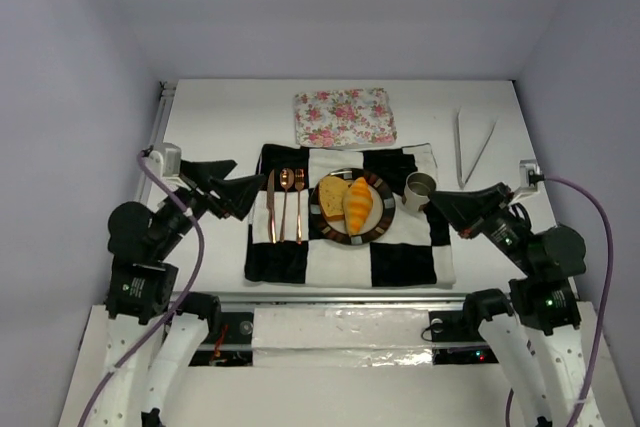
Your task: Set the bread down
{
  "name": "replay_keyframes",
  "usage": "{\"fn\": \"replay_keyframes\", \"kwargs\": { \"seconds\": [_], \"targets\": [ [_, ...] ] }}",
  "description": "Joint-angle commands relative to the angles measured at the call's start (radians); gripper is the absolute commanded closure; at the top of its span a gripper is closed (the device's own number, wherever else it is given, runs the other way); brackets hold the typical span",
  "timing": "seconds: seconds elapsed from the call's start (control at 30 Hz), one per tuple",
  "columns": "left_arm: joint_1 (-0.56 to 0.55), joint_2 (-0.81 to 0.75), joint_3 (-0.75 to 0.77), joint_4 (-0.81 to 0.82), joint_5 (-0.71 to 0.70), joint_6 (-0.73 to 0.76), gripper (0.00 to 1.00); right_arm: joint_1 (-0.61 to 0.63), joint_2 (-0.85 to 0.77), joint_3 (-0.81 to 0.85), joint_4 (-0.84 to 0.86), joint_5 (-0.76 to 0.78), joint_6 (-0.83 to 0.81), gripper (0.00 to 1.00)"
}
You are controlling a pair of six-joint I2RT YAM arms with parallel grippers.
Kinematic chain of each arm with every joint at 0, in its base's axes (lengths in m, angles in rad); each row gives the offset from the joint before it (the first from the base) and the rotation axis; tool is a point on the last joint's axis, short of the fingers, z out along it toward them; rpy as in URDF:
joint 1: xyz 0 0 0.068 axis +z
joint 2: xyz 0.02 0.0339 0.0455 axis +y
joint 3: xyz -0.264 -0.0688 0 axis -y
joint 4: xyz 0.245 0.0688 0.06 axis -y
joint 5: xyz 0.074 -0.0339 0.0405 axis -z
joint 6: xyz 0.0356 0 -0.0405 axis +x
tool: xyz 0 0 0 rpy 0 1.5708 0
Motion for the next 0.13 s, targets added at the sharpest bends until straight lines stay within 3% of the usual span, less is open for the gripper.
{"fn": "replay_keyframes", "kwargs": {
  "seconds": [0.0, 0.1],
  "targets": [
    [0.001, -0.003, 0.105, 0.013, -0.019, 0.01, 0.1, 0.003, 0.014, 0.03, -0.084, -0.034, -0.045, 0.96],
    [0.001, -0.013, 0.122, -0.007, -0.03, 0.022, 0.09, 0.003, 0.016, 0.036, -0.067, -0.041, -0.036, 0.94]
  ]
}}
